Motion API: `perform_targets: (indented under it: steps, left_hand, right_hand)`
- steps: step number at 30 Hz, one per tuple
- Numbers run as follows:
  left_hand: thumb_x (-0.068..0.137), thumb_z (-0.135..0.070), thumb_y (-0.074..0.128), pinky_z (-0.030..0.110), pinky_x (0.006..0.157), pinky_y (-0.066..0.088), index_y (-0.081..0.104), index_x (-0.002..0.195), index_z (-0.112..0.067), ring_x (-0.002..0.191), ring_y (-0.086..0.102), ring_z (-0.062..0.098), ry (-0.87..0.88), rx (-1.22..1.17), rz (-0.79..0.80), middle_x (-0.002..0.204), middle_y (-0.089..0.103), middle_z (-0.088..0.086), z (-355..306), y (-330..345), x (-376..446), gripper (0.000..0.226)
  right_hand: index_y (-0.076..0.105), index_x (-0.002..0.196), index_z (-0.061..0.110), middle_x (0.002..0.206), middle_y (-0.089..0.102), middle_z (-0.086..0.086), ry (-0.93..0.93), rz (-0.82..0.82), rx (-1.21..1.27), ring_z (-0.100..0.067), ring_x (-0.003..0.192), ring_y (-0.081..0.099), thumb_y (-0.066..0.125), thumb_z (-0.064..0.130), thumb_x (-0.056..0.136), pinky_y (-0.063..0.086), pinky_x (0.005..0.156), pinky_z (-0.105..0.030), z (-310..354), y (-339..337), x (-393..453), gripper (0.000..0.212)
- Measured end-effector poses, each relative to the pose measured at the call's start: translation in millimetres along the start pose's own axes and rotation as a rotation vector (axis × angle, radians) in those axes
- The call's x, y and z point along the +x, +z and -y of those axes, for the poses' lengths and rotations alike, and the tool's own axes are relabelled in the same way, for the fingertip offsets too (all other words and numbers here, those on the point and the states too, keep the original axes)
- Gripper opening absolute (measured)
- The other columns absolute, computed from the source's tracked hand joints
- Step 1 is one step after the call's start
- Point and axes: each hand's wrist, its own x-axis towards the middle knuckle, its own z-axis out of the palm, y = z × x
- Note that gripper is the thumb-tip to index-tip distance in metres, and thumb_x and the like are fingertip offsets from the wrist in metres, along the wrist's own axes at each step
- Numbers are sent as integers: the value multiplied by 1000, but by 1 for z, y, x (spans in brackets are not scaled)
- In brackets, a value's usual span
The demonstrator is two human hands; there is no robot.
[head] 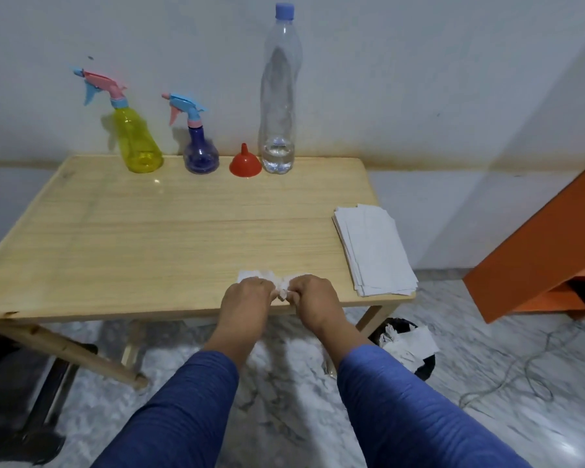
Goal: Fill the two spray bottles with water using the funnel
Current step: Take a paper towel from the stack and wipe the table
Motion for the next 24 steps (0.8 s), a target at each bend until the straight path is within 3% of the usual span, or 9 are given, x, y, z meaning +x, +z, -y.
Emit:
perform_targets:
  steps: [4,5,12,16,21,24]
  left_hand:
    - [86,-33,64,30,57,40,71,78,-17,68,60,25,106,42,-184,67,67,2,-1,-26,6,20]
    - [85,-32,64,31,58,42,71,78,-17,69,61,26,120,19,-210,67,67,3,-4,-34,11,18]
    - [94,-38,46,32,75,36,64,99,-24,99,52,22,289,-123,-332,91,68,-1,-73,-104,43,23]
    - [96,-38,43,31,76,36,62,99,-25,100,48,20,391,-132,-353,95,64,-4,-137,-132,57,24]
    - [94,-41,46,32,76,37,65,99,-25,100,48,20,521,-199,-310,97,62,-3,-228,-130,72,25]
    - [93,-39,49,34,79,39,67,97,-23,100,48,22,571,-276,-255,96,64,-1,-282,-110,78,24]
  right_hand:
    - [72,94,7,104,66,-10,58,-148,25,-23,99,55,57,17,90,42,77,-29,8,-29,-7,18]
    - [72,96,9,107,65,-9,69,-182,25,-23,104,53,57,19,91,42,81,-30,9,-40,-8,19]
    - [71,92,13,111,60,-4,179,-378,-3,-20,113,45,62,26,89,41,93,-31,-2,-137,-32,16]
    - [72,97,11,110,57,-8,255,-470,-32,-24,113,44,58,25,91,38,92,-29,-28,-193,-54,21]
    - [74,96,12,100,65,-12,421,-558,0,-25,107,51,58,24,90,32,73,-23,-89,-245,-86,20]
    - [74,96,14,99,69,-10,495,-559,-45,-26,106,51,58,26,91,38,78,-28,-137,-262,-102,21]
